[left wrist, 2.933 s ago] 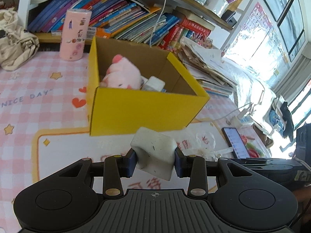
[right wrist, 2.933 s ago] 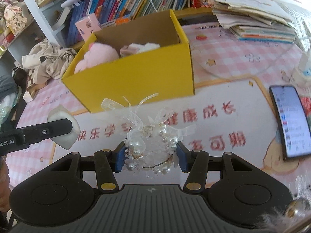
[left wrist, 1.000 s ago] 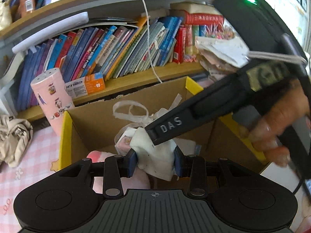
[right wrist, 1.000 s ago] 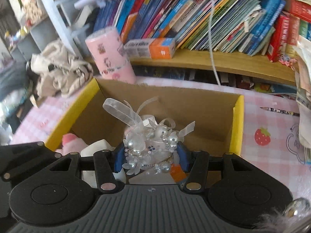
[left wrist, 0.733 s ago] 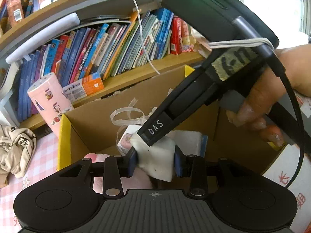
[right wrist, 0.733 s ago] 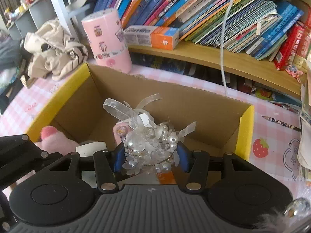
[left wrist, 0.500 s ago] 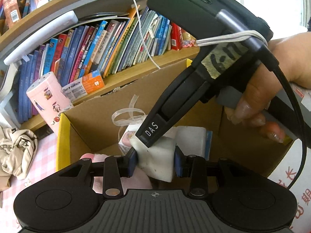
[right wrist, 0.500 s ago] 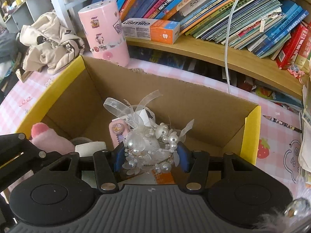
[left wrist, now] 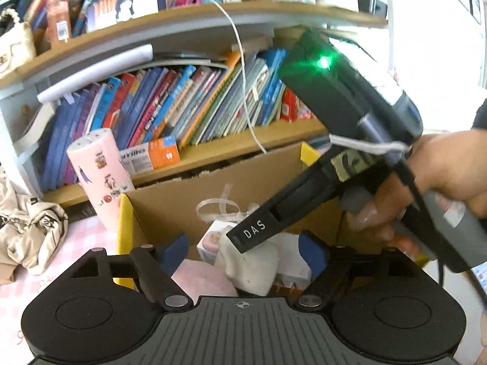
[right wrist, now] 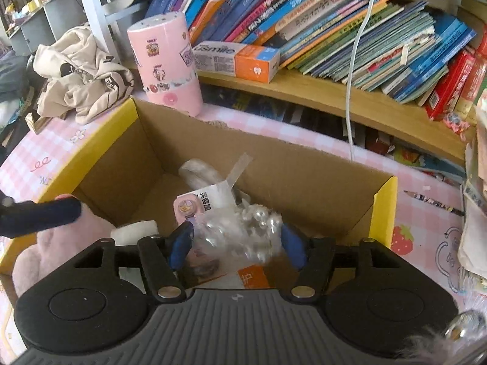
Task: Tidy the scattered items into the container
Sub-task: 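Open both grippers to release the bracelet and cube in the box, then withdraw both tools up and away from the yellow box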
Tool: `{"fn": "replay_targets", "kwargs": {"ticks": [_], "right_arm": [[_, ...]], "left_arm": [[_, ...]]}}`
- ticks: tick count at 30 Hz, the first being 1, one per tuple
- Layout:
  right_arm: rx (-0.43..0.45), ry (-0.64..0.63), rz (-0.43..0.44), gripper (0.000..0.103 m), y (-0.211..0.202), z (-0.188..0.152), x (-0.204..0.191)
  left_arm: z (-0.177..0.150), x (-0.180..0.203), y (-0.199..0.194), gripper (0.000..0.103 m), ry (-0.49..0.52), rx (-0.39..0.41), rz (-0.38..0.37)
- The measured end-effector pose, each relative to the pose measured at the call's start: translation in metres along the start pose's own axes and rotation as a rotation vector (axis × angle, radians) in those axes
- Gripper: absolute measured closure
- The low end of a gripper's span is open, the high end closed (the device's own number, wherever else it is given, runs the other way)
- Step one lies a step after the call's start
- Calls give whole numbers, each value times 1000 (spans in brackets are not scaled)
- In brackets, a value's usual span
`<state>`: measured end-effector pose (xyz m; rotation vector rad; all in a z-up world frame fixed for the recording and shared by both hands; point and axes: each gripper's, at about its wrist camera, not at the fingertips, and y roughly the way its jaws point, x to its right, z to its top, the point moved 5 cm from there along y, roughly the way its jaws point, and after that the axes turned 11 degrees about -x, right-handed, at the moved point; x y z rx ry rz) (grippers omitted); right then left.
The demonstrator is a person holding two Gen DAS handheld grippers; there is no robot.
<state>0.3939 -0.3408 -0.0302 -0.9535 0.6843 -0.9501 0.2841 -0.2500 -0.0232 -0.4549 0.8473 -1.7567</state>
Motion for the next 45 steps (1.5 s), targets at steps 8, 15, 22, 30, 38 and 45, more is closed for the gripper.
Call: {"fn": "replay_targets", "kwargs": {"ticks": [8, 15, 22, 30, 38, 45], "right_arm": [[28, -13, -52, 26, -13, -7, -1], [49, -126, -232, 10, -25, -22, -10], [68, -153, -310, 8, -44, -45, -9], [132, -23, -316, 8, -76, -76, -15], [269, 139, -296, 5, -114, -110, -41], [301, 201, -269, 4, -124, -144, -84]], "left_arm": [[-11, -13, -33, 17, -76, 53, 18], [-26, -27, -52, 17, -129, 65, 40], [-44, -38, -67, 17, -162, 76, 21], [-69, -55, -87, 16, -223, 87, 7], [-92, -67, -107, 14, -227, 89, 17], [-112, -75, -125, 10, -237, 94, 25]]}}
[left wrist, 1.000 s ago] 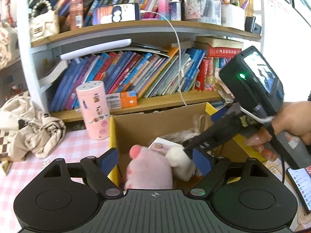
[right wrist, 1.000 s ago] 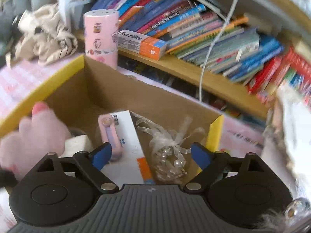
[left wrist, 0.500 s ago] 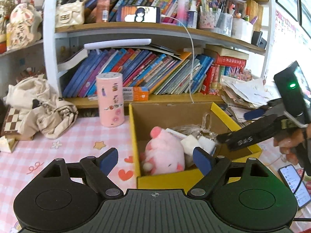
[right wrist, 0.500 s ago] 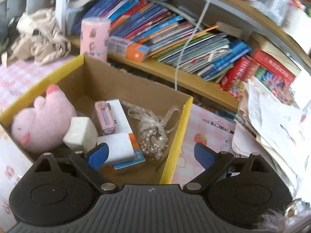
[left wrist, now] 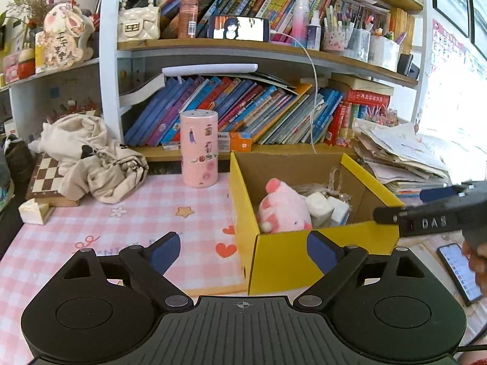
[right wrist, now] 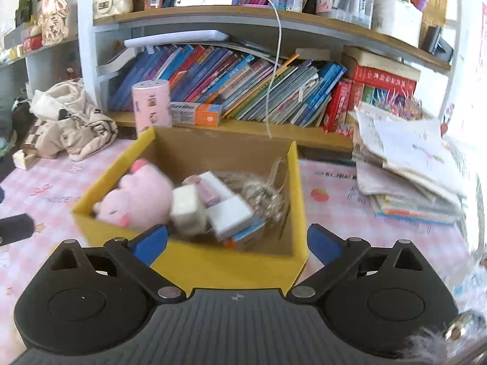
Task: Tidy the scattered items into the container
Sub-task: 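Withdraw both tools up and away from the yellow box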
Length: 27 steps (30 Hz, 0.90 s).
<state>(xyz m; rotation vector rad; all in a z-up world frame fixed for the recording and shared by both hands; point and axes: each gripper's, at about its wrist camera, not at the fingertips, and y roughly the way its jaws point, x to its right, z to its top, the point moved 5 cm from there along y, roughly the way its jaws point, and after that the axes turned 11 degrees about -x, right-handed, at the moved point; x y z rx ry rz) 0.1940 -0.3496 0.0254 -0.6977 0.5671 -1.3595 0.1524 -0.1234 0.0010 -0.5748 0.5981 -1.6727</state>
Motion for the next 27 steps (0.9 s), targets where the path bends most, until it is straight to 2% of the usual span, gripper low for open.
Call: {"fn": "replay_targets", "kwargs": {"ticks": [8, 13, 19, 27], "right_arm": [[-22, 46, 5, 2, -23, -48, -38], [-1, 81, -30, 0, -40, -76, -59], [-32, 62, -30, 0, -50, -95, -81], [-64, 126, -57, 0, -59, -115, -87]], "left_arm": [[-28, -4, -18, 10, 1, -32, -18], [-47, -4, -28, 10, 25, -51, -26], [-61, -12, -37, 6, 33, -66, -15], [-79, -20, -42, 3, 48, -113, -3]]}}
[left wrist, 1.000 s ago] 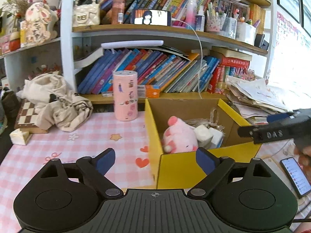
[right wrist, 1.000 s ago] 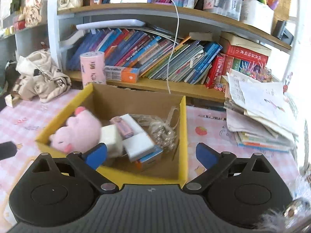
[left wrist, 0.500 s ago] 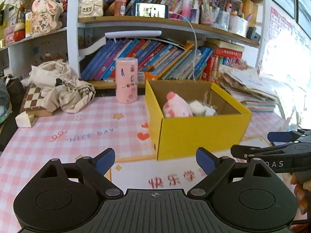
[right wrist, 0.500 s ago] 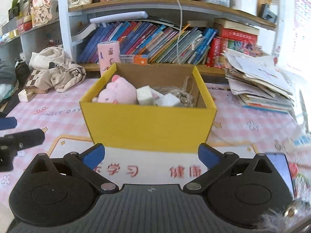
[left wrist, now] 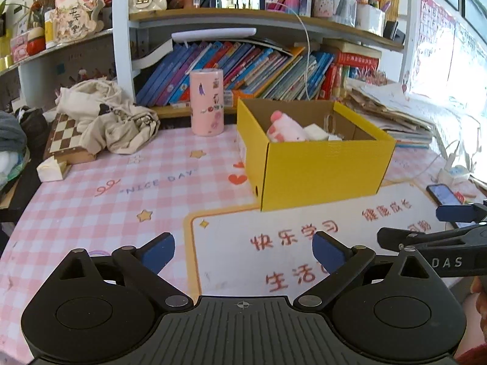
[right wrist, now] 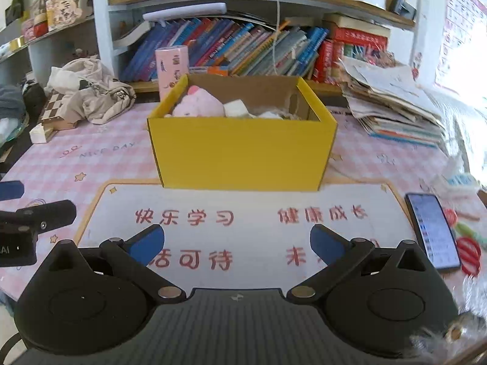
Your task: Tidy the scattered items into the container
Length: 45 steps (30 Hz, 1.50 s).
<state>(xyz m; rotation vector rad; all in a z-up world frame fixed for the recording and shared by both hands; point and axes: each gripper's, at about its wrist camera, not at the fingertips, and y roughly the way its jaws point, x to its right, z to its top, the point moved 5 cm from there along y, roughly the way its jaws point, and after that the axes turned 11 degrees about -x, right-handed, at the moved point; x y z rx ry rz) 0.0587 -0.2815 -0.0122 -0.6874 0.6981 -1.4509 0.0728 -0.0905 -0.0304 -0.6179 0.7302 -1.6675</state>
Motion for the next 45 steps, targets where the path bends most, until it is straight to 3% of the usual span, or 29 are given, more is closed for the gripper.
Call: {"fn": "replay_targets", "kwargs": {"ticks": [14, 45], "right_arm": [[-23, 12, -4, 0, -10, -23, -15], [-13, -15, 3, 0, -16, -25, -25]], "left_arm": [[-19, -9, -9, 0, 2, -24, 1], [-27, -22, -15, 0, -23, -52, 12]]}}
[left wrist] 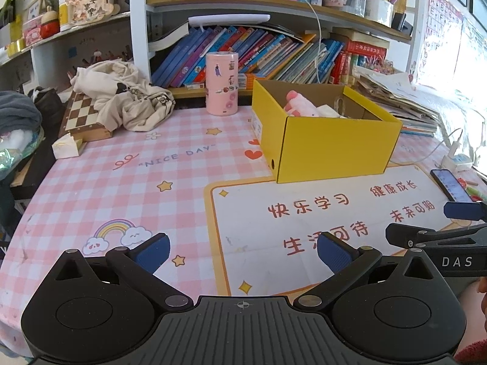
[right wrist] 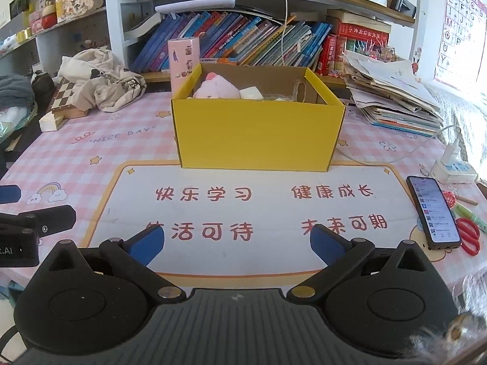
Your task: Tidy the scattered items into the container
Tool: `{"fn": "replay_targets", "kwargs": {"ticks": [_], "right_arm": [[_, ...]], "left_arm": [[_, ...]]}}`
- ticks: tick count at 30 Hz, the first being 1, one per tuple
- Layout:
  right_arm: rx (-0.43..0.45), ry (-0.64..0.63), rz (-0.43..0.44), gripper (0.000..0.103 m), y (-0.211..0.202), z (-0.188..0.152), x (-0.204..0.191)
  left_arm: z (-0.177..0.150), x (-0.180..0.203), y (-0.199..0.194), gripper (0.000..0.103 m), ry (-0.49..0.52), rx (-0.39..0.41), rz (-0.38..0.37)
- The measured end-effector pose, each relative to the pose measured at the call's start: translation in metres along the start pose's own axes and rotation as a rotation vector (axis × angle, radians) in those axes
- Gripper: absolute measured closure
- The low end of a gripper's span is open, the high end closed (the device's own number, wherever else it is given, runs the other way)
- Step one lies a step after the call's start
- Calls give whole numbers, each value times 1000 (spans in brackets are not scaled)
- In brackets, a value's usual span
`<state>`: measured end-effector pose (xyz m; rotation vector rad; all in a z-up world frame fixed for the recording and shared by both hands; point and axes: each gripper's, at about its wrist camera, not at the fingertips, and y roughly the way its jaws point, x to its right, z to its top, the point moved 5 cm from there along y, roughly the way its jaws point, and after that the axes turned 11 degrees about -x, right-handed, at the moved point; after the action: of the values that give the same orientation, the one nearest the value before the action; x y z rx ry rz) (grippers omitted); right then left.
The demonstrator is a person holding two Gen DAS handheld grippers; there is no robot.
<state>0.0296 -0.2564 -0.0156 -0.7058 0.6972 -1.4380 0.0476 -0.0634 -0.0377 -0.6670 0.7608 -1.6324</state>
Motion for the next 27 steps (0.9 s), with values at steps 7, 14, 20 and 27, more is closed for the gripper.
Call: {"fn": "replay_targets", "kwargs": {"ticks": [7, 14, 20, 27], "right_arm": [[-3, -18, 12, 0, 3, 2, 9], [-5, -21, 11, 0, 3, 2, 7], [-8, -24, 11, 0, 3, 2, 4], [-10, -22, 9, 0, 3, 1, 2]], "left_arm": [[-1, -1, 0, 0, -1, -6, -2], [-1, -4, 0, 0, -9, -4, -2], [-2, -5, 0, 0, -12, -5, -3], [-2, -6, -1, 0, -13, -6, -7]]}}
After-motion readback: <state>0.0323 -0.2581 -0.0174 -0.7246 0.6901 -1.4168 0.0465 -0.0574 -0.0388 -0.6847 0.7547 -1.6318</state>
